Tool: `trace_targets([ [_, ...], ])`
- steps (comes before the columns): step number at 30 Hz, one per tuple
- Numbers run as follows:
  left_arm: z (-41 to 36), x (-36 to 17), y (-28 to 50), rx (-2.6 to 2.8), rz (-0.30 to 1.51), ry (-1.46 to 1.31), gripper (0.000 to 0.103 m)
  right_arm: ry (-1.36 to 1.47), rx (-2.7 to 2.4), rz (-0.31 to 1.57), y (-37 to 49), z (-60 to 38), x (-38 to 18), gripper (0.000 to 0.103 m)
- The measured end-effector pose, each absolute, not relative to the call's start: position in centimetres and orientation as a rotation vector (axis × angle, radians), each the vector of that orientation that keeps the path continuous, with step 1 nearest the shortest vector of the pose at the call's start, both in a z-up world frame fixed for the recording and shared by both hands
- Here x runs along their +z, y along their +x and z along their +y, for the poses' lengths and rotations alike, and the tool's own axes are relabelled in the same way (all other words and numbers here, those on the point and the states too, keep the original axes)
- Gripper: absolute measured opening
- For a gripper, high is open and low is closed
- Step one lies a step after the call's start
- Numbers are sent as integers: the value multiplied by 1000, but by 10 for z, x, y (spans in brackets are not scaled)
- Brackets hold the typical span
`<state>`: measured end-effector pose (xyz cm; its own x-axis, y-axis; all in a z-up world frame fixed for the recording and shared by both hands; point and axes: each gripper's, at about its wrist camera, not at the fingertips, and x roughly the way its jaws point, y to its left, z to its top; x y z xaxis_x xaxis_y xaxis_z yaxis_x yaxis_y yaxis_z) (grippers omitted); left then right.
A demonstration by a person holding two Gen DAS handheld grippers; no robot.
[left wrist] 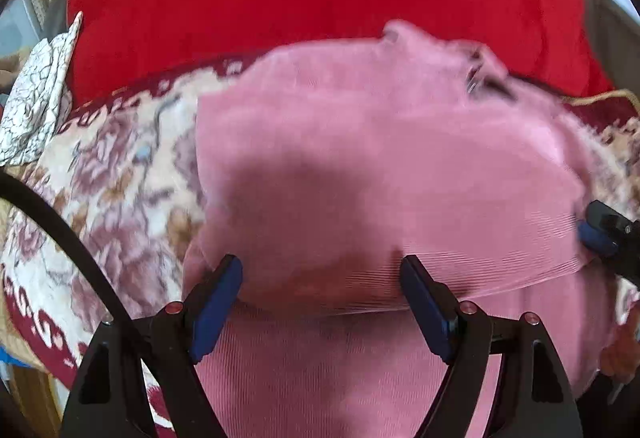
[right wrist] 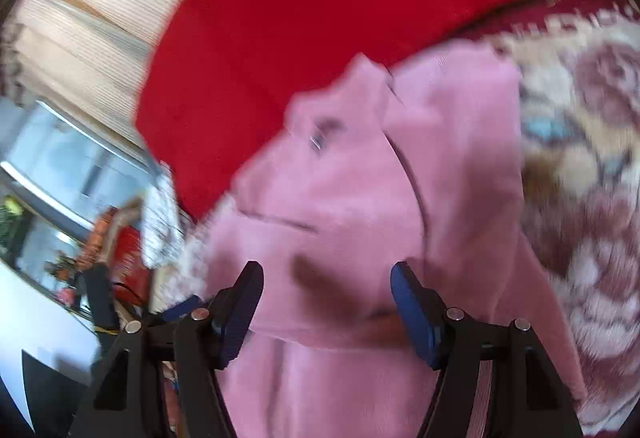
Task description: Fold large clothes
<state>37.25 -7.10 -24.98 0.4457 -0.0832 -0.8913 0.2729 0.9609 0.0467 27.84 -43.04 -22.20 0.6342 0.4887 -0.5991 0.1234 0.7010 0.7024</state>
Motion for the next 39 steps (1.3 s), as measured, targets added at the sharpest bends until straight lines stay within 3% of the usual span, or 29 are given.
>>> trace_targets([
  [2,-73,-258,374,-210,1099,200,82,816,226,886,280,-431,-230,70],
  [6,-78,-269,377,-147,1114,214,95,838,238,885,281,-432,-234,71],
  [10,-64,-275,380,-123,1143,104,102,835,263,858,279,-430,-233,78],
  [21,-63,-237,341,-135,1000,124,101,781,245,783,263,-436,-209,79],
  [29,-87,-266,327,-160,1072,199,101,786,246,880,266,-432,-227,79],
  [39,-85,-221,353,-138,960,210,101,788,205,753,253,-451,-207,79],
])
